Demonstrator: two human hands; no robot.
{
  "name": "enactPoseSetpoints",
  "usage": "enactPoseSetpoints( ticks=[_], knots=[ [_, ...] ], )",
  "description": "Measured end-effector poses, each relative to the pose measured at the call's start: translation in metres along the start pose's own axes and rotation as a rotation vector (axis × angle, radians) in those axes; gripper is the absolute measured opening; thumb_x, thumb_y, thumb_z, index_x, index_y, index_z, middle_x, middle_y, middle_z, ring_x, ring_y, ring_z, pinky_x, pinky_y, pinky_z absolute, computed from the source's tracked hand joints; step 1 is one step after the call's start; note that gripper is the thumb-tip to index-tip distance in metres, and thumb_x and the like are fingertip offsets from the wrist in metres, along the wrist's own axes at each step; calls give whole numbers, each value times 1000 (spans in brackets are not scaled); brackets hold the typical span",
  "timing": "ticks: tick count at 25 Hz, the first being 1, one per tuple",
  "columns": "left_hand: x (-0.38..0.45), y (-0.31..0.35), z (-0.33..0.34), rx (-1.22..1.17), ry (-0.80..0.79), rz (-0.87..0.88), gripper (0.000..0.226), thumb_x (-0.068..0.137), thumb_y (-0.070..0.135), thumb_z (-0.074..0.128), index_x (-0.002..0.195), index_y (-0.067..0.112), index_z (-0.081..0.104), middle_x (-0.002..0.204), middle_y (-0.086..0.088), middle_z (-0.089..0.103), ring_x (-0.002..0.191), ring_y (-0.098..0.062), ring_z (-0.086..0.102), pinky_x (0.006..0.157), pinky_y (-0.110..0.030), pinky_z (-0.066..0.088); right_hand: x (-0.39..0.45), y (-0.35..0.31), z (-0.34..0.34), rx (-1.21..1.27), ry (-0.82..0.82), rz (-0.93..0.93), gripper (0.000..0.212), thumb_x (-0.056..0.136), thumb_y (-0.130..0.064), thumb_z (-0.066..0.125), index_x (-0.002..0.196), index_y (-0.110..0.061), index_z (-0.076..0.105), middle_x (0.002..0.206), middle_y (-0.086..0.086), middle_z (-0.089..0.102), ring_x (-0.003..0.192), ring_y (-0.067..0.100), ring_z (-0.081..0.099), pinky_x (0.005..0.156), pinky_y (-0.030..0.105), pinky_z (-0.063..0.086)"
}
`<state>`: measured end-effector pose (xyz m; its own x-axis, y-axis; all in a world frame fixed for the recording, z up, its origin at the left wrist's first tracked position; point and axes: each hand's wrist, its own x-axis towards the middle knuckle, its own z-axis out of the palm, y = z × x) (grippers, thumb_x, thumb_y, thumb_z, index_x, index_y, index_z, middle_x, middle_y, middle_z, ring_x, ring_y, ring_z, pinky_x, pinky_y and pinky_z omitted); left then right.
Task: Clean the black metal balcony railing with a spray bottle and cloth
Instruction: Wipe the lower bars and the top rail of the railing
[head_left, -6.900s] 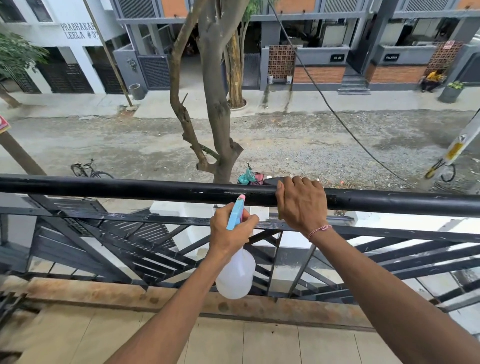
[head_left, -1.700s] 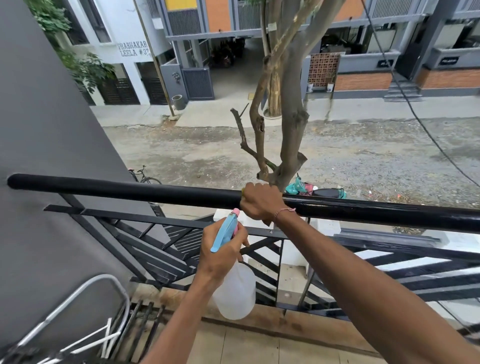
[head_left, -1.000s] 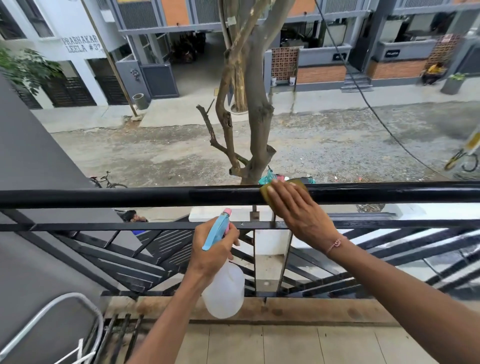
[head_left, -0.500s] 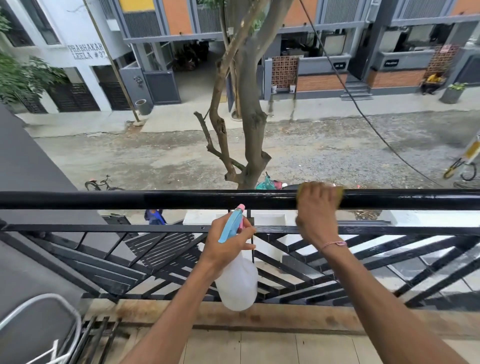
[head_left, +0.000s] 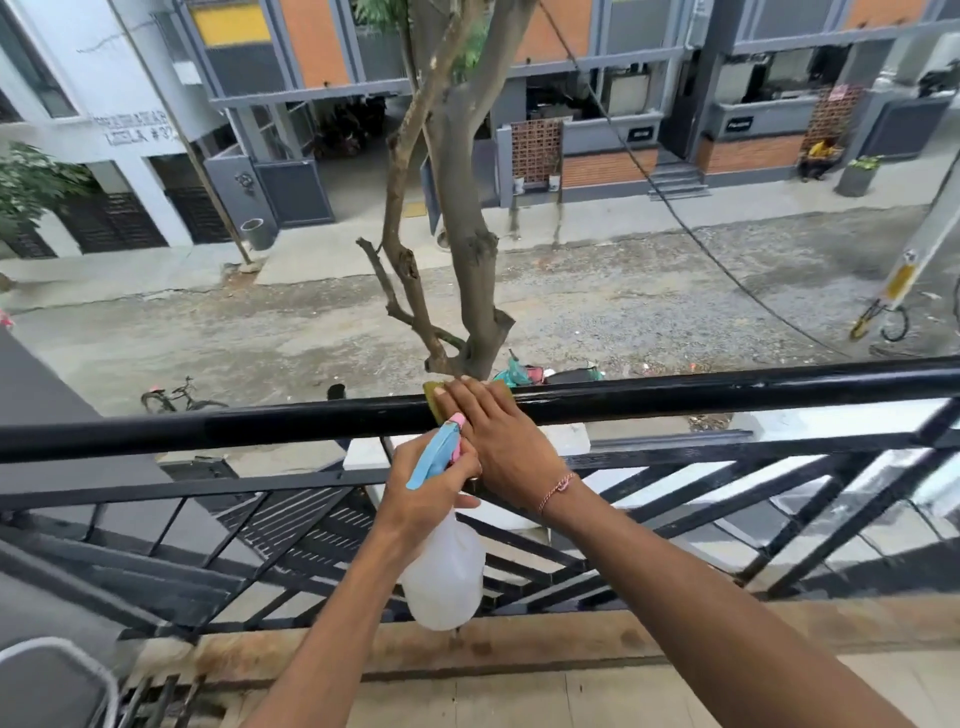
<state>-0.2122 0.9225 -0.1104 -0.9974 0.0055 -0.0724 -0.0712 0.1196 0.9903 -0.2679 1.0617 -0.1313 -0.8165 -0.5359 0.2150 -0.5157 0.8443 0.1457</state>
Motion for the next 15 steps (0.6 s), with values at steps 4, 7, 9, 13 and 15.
enactPoseSetpoints(
  ticks=[4, 7, 9, 13, 15],
  knots=[
    [11, 4, 24, -1, -121, 33, 10, 94, 1, 66, 83, 1, 67, 82, -18, 63, 85, -27, 71, 71, -37, 64, -39, 39, 2, -64, 61, 86, 70, 92, -14, 24, 159, -5, 9, 161, 19, 21, 150, 34, 19, 125, 46, 4],
    [10, 1, 42, 27, -186, 58, 21, 87, 8, 70, 68, 16, 65, 84, -27, 61, 90, -39, 70, 82, -44, 64, -80, 83, 2, -89, 84, 242, 80, 86, -4, 40, 159, -10, 9, 157, 16, 26, 148, 32, 23, 125, 48, 6],
    [10, 0, 55, 33, -189, 56, 22, 87, 10, 70, 67, 19, 67, 86, -27, 62, 97, -41, 69, 80, -41, 65, -113, 125, 1, -81, 37, 368, 89, 78, 3, 49, 157, -14, 12, 151, 14, 31, 143, 33, 29, 124, 51, 11],
    [5, 3, 84, 11, -218, 41, 29, 88, 10, 70, 64, 25, 65, 81, -10, 60, 94, -34, 71, 71, -32, 61, -171, 215, -9, -46, -50, 545, 71, 74, -3, 56, 140, -14, 34, 134, 15, 49, 124, 34, 46, 115, 46, 30],
    [3, 6, 99, 48, -223, 44, 34, 90, 7, 68, 62, 26, 64, 79, -9, 59, 89, -29, 69, 70, -33, 62, -180, 243, -19, -30, -113, 546, 63, 74, -10, 59, 135, -14, 42, 128, 12, 54, 117, 33, 50, 107, 42, 36]
  ],
)
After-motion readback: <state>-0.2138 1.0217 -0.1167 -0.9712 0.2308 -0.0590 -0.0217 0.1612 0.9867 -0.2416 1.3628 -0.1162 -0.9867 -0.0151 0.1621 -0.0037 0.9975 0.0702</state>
